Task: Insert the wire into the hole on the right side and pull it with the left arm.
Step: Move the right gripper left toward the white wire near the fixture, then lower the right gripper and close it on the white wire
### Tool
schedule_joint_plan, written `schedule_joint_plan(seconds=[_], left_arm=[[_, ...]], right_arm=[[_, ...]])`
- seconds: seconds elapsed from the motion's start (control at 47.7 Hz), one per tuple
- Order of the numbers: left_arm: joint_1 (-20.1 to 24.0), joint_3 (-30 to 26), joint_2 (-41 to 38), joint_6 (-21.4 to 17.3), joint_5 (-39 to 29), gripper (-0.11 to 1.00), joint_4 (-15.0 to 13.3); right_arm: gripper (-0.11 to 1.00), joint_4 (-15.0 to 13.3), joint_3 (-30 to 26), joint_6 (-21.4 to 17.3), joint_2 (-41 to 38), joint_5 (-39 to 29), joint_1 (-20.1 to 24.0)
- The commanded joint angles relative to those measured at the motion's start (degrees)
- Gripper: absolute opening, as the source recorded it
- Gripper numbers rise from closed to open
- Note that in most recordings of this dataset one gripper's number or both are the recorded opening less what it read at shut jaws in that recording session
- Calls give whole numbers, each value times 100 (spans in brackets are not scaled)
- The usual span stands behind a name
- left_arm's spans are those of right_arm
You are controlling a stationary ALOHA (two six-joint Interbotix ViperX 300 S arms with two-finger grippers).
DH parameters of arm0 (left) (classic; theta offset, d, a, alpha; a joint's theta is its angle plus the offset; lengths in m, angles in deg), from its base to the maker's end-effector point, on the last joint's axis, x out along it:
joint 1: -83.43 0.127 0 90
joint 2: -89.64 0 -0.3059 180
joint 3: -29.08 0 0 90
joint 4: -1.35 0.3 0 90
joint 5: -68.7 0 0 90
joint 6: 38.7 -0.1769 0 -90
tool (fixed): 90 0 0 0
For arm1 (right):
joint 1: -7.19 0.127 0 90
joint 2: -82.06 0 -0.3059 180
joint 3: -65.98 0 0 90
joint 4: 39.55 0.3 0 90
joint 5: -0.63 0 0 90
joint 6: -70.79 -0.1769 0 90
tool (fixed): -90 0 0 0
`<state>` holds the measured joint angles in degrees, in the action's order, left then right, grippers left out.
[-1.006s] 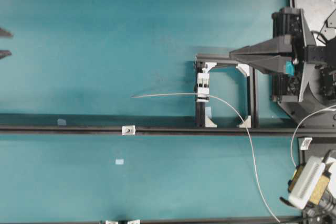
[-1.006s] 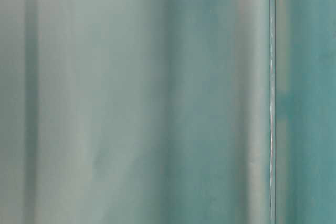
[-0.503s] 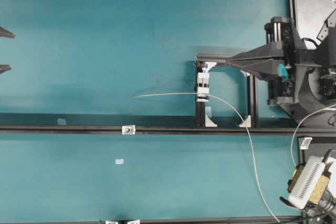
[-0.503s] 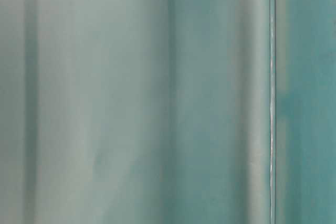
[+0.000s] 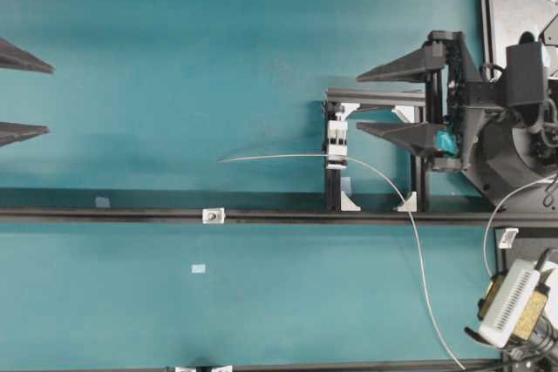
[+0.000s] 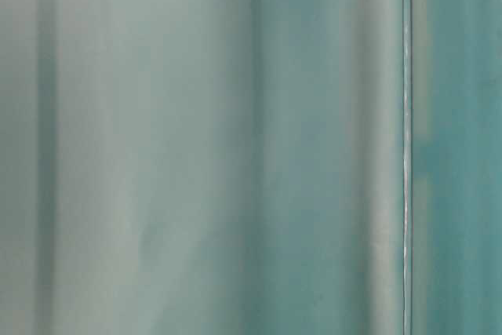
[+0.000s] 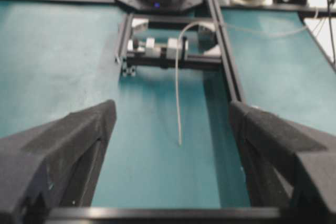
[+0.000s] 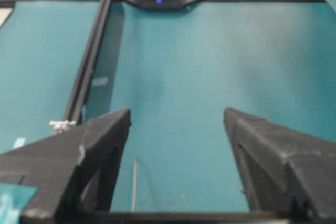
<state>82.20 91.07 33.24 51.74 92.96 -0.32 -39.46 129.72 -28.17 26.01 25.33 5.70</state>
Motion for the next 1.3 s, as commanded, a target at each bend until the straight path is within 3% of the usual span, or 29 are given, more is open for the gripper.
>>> schedule_joint_plan(seconds=[0.0, 0.482, 0.775, 1.278], left_arm=[[35, -141, -167, 0, 123, 87, -9], [114, -466, -1301, 0, 272, 87, -26], [264, -659, -1881, 0, 272, 87, -26], [316, -888, -2646, 0, 264, 87, -35]], right_arm=[[79, 9, -149, -9, -123, 44, -26], [79, 9, -237, -26, -791, 26, -26], [79, 0, -642, -26, -1459, -501, -26], [79, 9, -1011, -26, -2593, -527, 35]])
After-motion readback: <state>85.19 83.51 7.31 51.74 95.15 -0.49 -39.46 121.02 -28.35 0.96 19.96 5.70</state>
